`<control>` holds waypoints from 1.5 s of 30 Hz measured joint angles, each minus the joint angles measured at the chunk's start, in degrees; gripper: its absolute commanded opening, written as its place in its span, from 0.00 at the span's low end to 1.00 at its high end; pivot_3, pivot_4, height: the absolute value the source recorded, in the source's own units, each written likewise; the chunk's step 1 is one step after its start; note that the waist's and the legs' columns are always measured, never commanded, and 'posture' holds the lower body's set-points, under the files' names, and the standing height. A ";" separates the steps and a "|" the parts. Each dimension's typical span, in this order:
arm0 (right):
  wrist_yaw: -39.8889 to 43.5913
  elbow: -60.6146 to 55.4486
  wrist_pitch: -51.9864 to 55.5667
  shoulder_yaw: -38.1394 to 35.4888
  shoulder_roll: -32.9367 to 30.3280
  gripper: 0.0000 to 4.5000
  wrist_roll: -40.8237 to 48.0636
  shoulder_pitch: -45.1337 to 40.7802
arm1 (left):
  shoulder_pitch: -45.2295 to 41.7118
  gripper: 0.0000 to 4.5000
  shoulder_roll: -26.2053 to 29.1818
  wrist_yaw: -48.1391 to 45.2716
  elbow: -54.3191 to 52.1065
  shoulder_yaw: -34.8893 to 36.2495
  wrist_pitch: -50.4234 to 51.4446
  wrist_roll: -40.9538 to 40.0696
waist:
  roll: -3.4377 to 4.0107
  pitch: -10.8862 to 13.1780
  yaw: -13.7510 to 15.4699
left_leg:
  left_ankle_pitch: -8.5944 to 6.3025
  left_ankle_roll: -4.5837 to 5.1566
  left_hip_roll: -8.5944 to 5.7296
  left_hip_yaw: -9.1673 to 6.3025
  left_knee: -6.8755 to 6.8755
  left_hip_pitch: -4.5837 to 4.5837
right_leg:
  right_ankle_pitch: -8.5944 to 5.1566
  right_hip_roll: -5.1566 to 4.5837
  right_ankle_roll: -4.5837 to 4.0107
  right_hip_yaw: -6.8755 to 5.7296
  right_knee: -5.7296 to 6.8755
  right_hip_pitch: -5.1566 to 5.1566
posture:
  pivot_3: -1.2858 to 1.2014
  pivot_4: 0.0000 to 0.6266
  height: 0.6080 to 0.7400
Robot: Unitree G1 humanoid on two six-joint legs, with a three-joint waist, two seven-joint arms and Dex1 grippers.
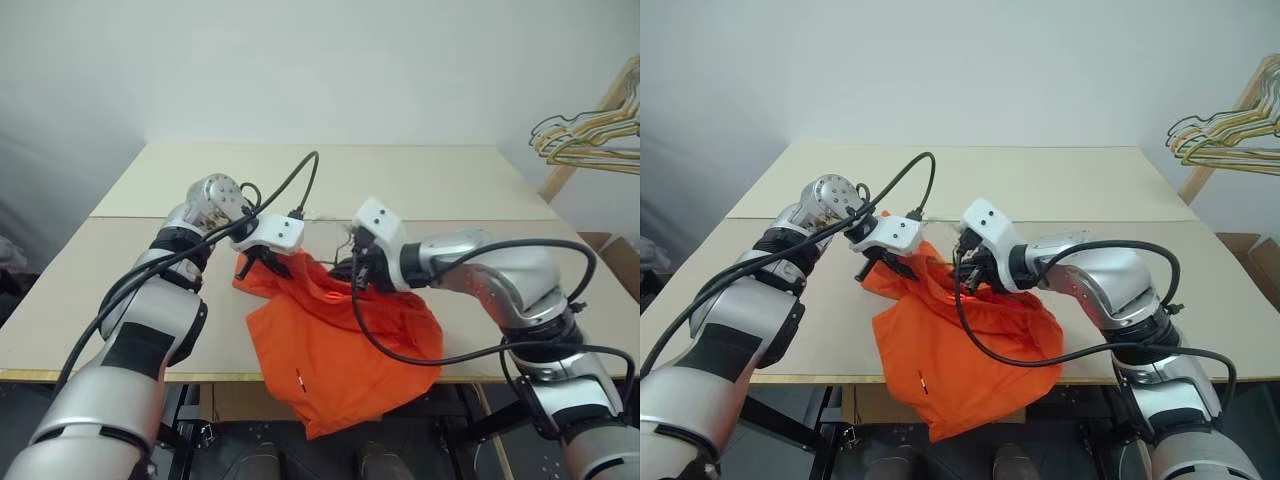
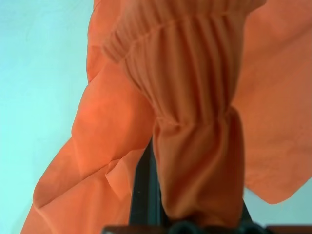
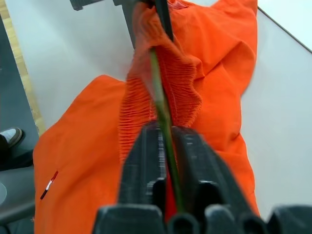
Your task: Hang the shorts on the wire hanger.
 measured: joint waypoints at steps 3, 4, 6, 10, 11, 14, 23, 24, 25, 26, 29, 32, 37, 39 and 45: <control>0.89 -0.06 -2.52 0.20 -0.42 0.01 -0.86 1.05 | 0.00 0.00 0.13 -0.11 0.00 0.68 -0.23 -0.03 | 0.00 0.00 0.10 | 0.00 0.00 -0.01 -0.01 0.01 -0.01 | 0.00 -0.01 0.00 -0.01 0.00 0.02 | 0.53 0.00 1.00; 1.37 -0.04 -3.62 0.36 -0.71 0.01 -1.44 1.21 | 0.00 0.00 0.13 -0.14 0.00 0.93 -0.24 -0.08 | 0.00 0.00 0.16 | 0.00 0.00 -0.02 -0.01 0.01 -0.01 | 0.00 -0.01 0.00 -0.01 0.00 0.02 | 0.53 0.00 1.00; 2.58 -0.01 -5.71 0.59 -1.56 0.00 -2.19 1.43 | 0.00 0.12 0.06 -0.23 0.00 1.80 0.15 -0.35 | 0.00 0.00 0.30 | 0.00 0.00 -0.02 -0.01 0.02 -0.01 | 0.00 -0.01 0.00 -0.02 -0.01 0.03 | 0.53 0.00 1.00; 4.52 0.23 -8.94 0.59 -3.97 0.00 -4.19 3.11 | -0.13 0.38 0.11 -1.15 0.10 4.11 1.71 -2.86 | 0.00 0.00 0.36 | 0.00 0.00 -0.01 -0.01 0.02 0.00 | 0.00 -0.01 0.01 -0.02 -0.01 0.03 | 0.54 0.00 1.00; 4.99 0.24 -9.52 0.58 -4.61 0.00 -4.45 3.87 | -0.34 0.46 0.22 -1.38 0.16 4.58 2.37 -3.90 | 0.00 0.00 0.35 | 0.00 0.00 -0.01 -0.01 0.02 -0.01 | 0.00 -0.01 0.01 -0.02 -0.01 0.02 | 0.54 0.00 1.00; 6.50 0.22 -10.89 0.58 -5.71 0.00 -5.27 5.64 | -1.93 0.69 1.16 -1.62 0.32 5.95 4.35 -6.22 | 0.00 0.00 0.34 | 0.00 0.00 -0.01 -0.02 0.02 0.00 | 0.00 -0.01 0.01 -0.02 0.00 0.02 | 0.54 0.00 1.00; 9.66 -0.81 -13.04 -1.36 -8.51 0.00 -6.00 8.23 | -1.37 1.00 6.48 1.18 0.78 5.58 0.48 -4.65 | 0.00 0.00 0.44 | 0.00 0.00 -0.02 -0.01 -0.01 0.05 | -0.01 -0.01 0.01 -0.01 -0.01 0.07 | 0.54 0.00 1.00; 9.77 -1.04 -13.04 -1.70 -8.73 0.00 -5.98 8.26 | -0.70 1.00 6.69 1.26 1.09 5.28 -0.55 -3.75 | 0.00 0.00 0.47 | 0.00 0.00 -0.01 -0.01 -0.01 0.05 | 0.00 -0.01 0.00 -0.02 -0.01 0.06 | 0.54 0.00 1.00; 9.92 -1.27 -13.04 -2.28 -9.02 0.00 -5.95 8.29 | 0.09 1.00 6.69 1.57 1.65 4.88 -1.47 -2.85 | 0.00 0.00 0.49 | 0.00 0.00 -0.02 0.00 0.00 0.04 | 0.00 -0.01 0.00 -0.02 -0.01 0.05 | 0.54 0.00 1.00; 10.09 -1.53 -13.04 -2.83 -9.17 0.00 -5.93 8.29 | 0.66 1.00 6.64 2.29 1.85 4.60 -1.82 -2.18 | 0.00 0.00 0.59 | 0.00 0.00 -0.02 -0.01 0.00 0.02 | 0.00 -0.01 0.00 -0.02 -0.01 0.05 | 0.54 0.00 1.00; 10.89 -2.04 -13.04 -3.43 -9.61 0.00 -5.78 8.30 | 0.93 1.00 5.83 7.13 2.45 4.02 -2.63 0.36 | -0.01 0.00 1.08 | 0.00 0.00 -0.02 -0.01 0.03 0.02 | 0.00 -0.02 0.01 -0.04 -0.02 0.07 | 0.54 0.00 1.00; 11.15 -2.16 -13.03 -3.54 -9.74 0.00 -5.60 8.38 | 0.93 0.86 4.81 9.94 3.08 3.37 -2.75 2.26 | -0.01 0.00 1.26 | 0.00 0.00 -0.02 0.00 0.03 0.03 | 0.00 -0.01 0.00 -0.04 0.00 0.06 | 0.53 0.00 1.00; 11.41 -3.14 -13.00 -4.90 -10.72 0.00 -5.12 8.64 | 0.93 0.48 4.31 12.59 4.03 3.19 -2.65 3.52 | -0.01 0.00 1.25 | 0.00 0.00 -0.01 0.00 0.03 0.02 | 0.00 -0.01 0.00 -0.04 0.00 0.04 | 0.53 0.00 1.00; 11.40 -3.27 -12.83 -5.31 -11.03 0.00 -4.96 8.74 | 0.93 0.33 4.29 12.60 4.13 3.29 -2.64 3.52 | -0.01 0.00 1.21 | 0.00 0.00 -0.01 0.00 0.03 0.03 | 0.00 -0.01 0.00 -0.04 0.00 0.04 | 0.53 0.00 1.00; 11.43 -3.54 -11.99 -6.09 -11.23 0.00 -3.95 9.75 | 0.93 0.01 4.28 12.96 4.36 3.85 -2.20 3.44 | -0.01 0.00 1.22 | 0.00 0.00 -0.02 0.00 0.03 0.02 | 0.00 -0.01 0.00 -0.04 -0.01 0.04 | 0.53 0.00 1.00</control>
